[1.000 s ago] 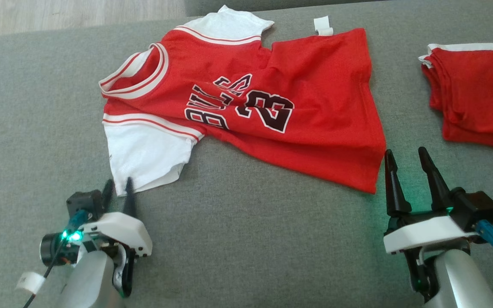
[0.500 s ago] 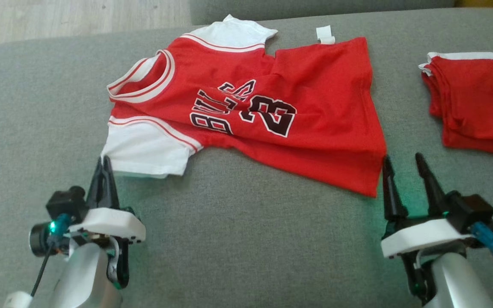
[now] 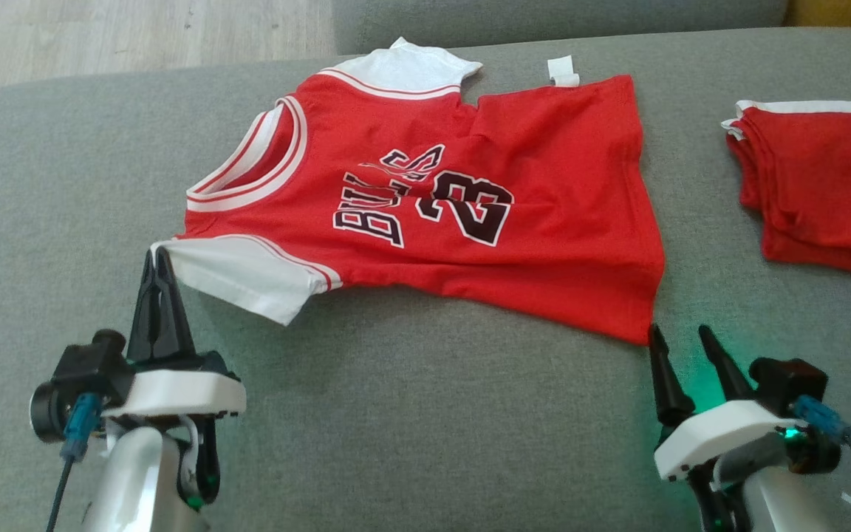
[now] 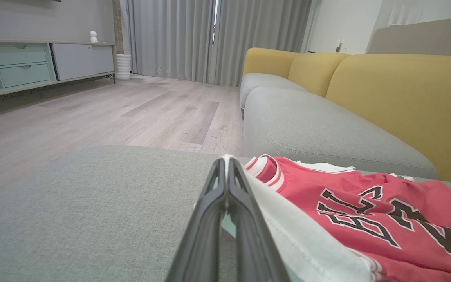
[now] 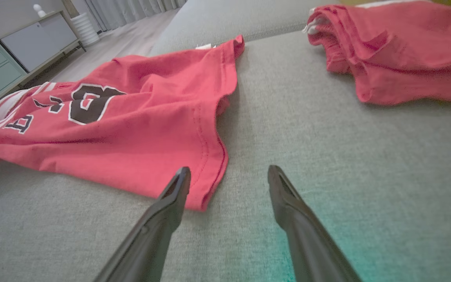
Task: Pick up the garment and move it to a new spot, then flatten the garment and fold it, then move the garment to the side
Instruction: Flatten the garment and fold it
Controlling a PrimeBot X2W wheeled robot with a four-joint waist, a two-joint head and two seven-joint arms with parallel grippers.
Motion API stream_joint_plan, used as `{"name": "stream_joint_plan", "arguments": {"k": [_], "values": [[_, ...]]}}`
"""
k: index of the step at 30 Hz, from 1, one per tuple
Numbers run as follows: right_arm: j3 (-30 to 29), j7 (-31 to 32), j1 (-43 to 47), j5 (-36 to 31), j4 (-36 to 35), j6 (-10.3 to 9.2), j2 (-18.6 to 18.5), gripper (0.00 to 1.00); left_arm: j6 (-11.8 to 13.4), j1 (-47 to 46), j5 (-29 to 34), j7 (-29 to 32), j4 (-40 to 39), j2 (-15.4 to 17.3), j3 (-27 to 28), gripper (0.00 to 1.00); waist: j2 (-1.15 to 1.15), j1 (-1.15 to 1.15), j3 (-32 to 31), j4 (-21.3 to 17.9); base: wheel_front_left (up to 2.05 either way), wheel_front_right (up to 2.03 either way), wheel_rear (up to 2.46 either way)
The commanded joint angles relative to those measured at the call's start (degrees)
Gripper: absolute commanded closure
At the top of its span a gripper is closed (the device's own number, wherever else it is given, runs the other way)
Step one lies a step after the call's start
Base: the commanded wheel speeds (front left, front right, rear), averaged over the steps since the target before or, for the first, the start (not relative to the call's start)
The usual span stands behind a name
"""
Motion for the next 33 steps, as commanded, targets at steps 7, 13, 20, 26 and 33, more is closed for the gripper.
{"name": "stream_joint_plan", "arguments": {"k": [7,13,20,26,33], "values": [[3.3,1.8,-3.2,3.6,2.1,-0.05,-0.3,0.0,-0.5,-0.4,1.2,-0.7,-3.5,0.1,2.0,1.0,0.0,0.0,0.1,0.7,0.0,0.0,0.0],[5.3,2.8,-5.4,6.8,6.1,-0.05,-0.3,0.0,-1.2,-0.5,1.7,-0.7,-4.5,-0.3,1.9,1.0,0.0,0.0,0.7,1.7,0.0,0.0,0.0],[7.8,3.6,-7.8,7.4,10.4,-0.05,-0.3,1.0,-1.6,-1.4,2.1,-0.7,-4.9,-0.8,2.3,1.0,0.0,0.0,1.4,3.0,0.0,0.0,0.0],[8.4,-0.1,-8.9,6.8,7.8,-0.05,-0.3,1.0,-2.1,-1.8,0.9,-0.7,-6.9,-1.0,4.1,1.0,0.0,0.0,0.4,2.2,0.0,0.0,0.0],[7.1,-3.5,-11.5,4.4,-4.1,-0.05,-1.0,1.0,-4.3,-3.5,-3.2,-0.7,-14.0,-1.3,6.6,1.0,0.0,0.0,-1.8,0.0,0.0,0.0,0.0]]}}
